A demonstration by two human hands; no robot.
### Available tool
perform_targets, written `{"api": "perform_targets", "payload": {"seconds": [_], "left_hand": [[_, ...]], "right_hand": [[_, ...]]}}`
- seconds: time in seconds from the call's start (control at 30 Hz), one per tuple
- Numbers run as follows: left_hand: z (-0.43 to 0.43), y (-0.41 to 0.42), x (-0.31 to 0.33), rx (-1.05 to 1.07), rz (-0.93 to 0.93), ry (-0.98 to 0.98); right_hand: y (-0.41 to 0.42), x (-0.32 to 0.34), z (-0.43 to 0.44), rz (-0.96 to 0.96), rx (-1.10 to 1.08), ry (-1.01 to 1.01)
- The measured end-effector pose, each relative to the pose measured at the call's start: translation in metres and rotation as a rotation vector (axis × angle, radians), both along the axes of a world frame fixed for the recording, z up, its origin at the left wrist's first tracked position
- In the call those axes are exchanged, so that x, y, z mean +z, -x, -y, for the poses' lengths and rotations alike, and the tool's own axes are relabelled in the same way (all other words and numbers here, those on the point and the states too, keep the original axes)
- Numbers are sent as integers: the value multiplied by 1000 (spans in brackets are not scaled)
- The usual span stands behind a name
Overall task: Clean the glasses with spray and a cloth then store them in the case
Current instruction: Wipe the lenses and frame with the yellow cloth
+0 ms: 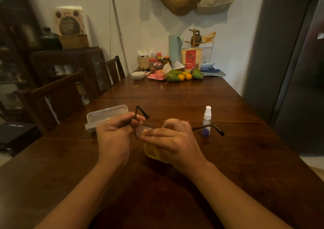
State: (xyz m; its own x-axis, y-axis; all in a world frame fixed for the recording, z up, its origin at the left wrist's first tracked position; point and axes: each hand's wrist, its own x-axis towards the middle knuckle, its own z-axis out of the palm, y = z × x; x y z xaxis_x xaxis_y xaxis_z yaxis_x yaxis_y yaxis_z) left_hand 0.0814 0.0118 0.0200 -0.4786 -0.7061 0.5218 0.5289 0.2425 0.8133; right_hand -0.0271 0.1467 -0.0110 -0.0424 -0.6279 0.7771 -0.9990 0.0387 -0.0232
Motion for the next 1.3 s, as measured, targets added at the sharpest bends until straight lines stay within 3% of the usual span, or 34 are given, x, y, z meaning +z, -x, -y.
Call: {"api": "perform_targets", "payload": {"seconds": [0.2, 0.33, 0.57, 0.77, 0.9, 1.17, 1.3], "left_hand": [[5, 0, -4, 71, 102, 126], [19, -7, -6, 155, 152, 182], [49, -17, -12, 305, 320, 282], [65, -24, -17, 270, 535, 470], [72, -27, -18, 103, 655, 494], [81, -34, -8, -31, 901, 746], [77, -35, -2, -83, 1006, 710]], "right_hand": [[10, -2, -1, 149, -13, 13], [12, -1, -2, 438, 102, -9], [8, 1, -4, 755, 57, -403], [7, 6, 0, 925, 109, -137], [10, 11, 0, 1051, 127, 11], [24, 17, -5, 1240, 118, 158], [28, 16, -6, 1251, 115, 160]]}}
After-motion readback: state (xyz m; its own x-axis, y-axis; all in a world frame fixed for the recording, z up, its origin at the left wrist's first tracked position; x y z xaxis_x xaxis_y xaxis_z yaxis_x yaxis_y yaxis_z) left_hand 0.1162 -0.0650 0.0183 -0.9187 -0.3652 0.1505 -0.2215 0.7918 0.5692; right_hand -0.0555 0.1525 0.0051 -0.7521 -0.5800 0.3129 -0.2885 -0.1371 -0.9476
